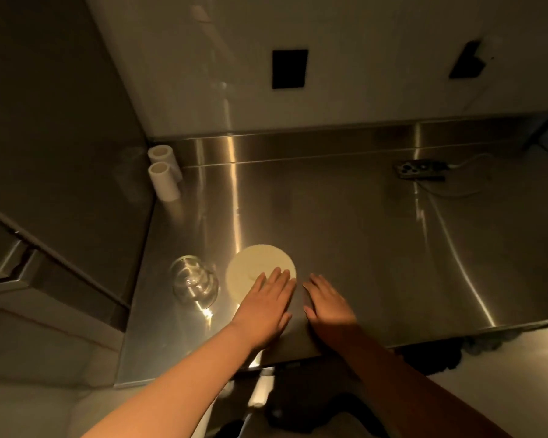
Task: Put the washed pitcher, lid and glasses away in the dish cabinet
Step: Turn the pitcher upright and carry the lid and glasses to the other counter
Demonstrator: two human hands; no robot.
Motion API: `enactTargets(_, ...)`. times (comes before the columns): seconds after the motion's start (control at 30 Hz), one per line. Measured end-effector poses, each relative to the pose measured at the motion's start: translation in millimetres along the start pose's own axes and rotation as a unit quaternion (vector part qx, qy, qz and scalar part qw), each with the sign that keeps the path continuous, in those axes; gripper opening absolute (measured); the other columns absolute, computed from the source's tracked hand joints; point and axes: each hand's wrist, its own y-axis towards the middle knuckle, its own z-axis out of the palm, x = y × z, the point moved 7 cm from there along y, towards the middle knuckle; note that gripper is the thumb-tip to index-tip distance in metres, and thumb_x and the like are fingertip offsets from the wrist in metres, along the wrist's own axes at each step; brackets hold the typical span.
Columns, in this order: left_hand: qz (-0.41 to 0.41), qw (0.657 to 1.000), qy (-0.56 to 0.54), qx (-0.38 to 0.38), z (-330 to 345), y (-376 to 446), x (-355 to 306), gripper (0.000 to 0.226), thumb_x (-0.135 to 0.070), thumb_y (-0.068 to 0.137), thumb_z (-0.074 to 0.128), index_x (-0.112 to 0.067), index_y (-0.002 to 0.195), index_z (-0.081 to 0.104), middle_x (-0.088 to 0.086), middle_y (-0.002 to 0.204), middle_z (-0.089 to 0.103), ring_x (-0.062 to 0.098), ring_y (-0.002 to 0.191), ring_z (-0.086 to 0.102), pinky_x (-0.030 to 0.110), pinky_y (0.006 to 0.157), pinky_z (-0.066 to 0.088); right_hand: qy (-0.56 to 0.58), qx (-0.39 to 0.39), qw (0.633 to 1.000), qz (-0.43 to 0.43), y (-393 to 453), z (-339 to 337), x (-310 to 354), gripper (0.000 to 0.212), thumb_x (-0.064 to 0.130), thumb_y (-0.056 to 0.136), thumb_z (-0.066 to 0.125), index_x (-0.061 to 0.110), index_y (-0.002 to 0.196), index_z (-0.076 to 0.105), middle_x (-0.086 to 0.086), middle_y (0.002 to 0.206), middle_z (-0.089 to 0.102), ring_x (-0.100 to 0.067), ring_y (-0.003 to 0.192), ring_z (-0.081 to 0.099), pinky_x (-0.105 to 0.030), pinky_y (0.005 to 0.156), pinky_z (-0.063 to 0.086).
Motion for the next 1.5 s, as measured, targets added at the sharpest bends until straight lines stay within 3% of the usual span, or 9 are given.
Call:
enactTargets(0.13, 0.030, 0.999, 0.006, 0.026, 5, 32, -38, 0.068, -0.044, 0.098, 0.034, -0.015, 0.152, 0.005, 0.007, 0.160, 0.001, 0.022, 0.147, -0.004, 0.036, 0.115, -0.010, -0.008, -0.057, 0.998, 0.002, -19, -23, -48, 0.046, 0.031, 0.082, 0.043, 0.008, 0.116, 0.064, -0.013, 0.125, 0.061, -0.026, 0.112, 0.060, -0.035, 0.089, 0.050)
enactTargets(0.23, 0.037, 0.997, 0.003, 0.060, 11, 59, -68, 0.070, -0.046, 0.098, 0.033, -0.014, 0.152, 0.004, 0.008, 0.160, 0.002, 0.023, 0.147, 0.000, 0.037, 0.117, -0.005, -0.013, -0.086, 0.996, -0.010, -32, -44, -88, 0.034, 0.022, 0.075, 0.064, 0.009, 0.105, 0.069, -0.012, 0.108, 0.069, -0.026, 0.097, 0.067, -0.033, 0.076, 0.055)
enactTargets(0.33, 0.032, 0.995, -0.002, 0.092, 16, 88, -101, 0.071, -0.049, 0.097, 0.033, -0.014, 0.152, 0.004, 0.009, 0.160, 0.004, 0.024, 0.146, 0.003, 0.039, 0.118, 0.001, -0.019, -0.074, 0.997, -0.011, -39, -61, -136, 0.036, 0.023, 0.078, 0.049, 0.005, 0.101, 0.070, -0.014, 0.102, 0.069, -0.028, 0.089, 0.068, -0.033, 0.072, 0.055)
enactTargets(0.67, 0.031, 0.992, -0.020, 0.118, 17, 212, -241, 0.079, -0.061, 0.086, 0.011, -0.018, 0.151, 0.008, 0.006, 0.160, 0.003, 0.025, 0.147, 0.002, 0.047, 0.116, 0.011, 0.027, -0.055, 0.997, 0.055, -92, -126, -322, 0.040, 0.012, 0.074, 0.073, -0.003, 0.110, 0.065, -0.023, 0.115, 0.062, -0.037, 0.100, 0.063, -0.040, 0.088, 0.048)
enactTargets(0.8, 0.043, 0.992, -0.026, 0.120, 17, 255, -294, 0.068, -0.051, 0.097, 0.028, -0.016, 0.152, 0.007, 0.006, 0.160, 0.001, 0.026, 0.146, 0.000, 0.047, 0.116, 0.009, 0.019, -0.024, 0.997, 0.076, -109, -133, -386, 0.041, 0.024, 0.075, 0.058, 0.001, 0.107, 0.067, -0.021, 0.110, 0.065, -0.035, 0.094, 0.067, -0.042, 0.078, 0.053)
enactTargets(0.93, 0.079, 0.989, -0.017, 0.121, 15, 296, -345, 0.069, -0.054, 0.096, 0.020, -0.017, 0.152, 0.004, 0.006, 0.160, -0.001, 0.026, 0.147, -0.003, 0.045, 0.116, 0.007, 0.014, -0.036, 0.997, 0.068, -118, -147, -435, 0.049, 0.020, 0.067, 0.077, 0.008, 0.110, 0.058, -0.018, 0.106, 0.067, -0.031, 0.091, 0.068, -0.041, 0.072, 0.057)
enactTargets(1.13, 0.132, 0.986, 0.002, 0.101, 12, 365, -424, 0.097, -0.061, 0.069, -0.013, -0.016, 0.152, 0.008, 0.010, 0.159, 0.004, 0.029, 0.146, 0.002, 0.048, 0.115, 0.009, -0.016, -0.061, 0.993, 0.100, -129, -179, -510, 0.040, 0.027, 0.083, 0.045, 0.004, 0.103, 0.070, -0.021, 0.108, 0.066, -0.033, 0.095, 0.067, -0.039, 0.078, 0.054)
enactTargets(1.27, 0.148, 0.986, 0.016, 0.078, 6, 425, -476, 0.091, -0.060, 0.077, -0.007, -0.014, 0.150, 0.020, 0.012, 0.158, 0.016, 0.032, 0.145, 0.015, 0.052, 0.112, 0.017, -0.029, -0.025, 0.990, 0.132, -130, -207, -578, 0.049, 0.025, 0.097, 0.045, 0.008, 0.142, 0.037, -0.018, 0.151, 0.028, -0.033, 0.139, 0.026, -0.039, 0.112, 0.022)
enactTargets(1.5, 0.176, 0.978, 0.039, 0.106, 4, 519, -570, 0.066, -0.050, 0.099, 0.021, -0.016, 0.152, 0.000, 0.009, 0.160, -0.003, 0.027, 0.146, -0.004, 0.049, 0.115, 0.005, -0.038, 0.009, 0.983, 0.177, -138, -260, -691, 0.050, 0.031, 0.100, 0.036, 0.014, 0.147, 0.027, -0.010, 0.155, 0.019, -0.026, 0.142, 0.016, -0.034, 0.112, 0.021)
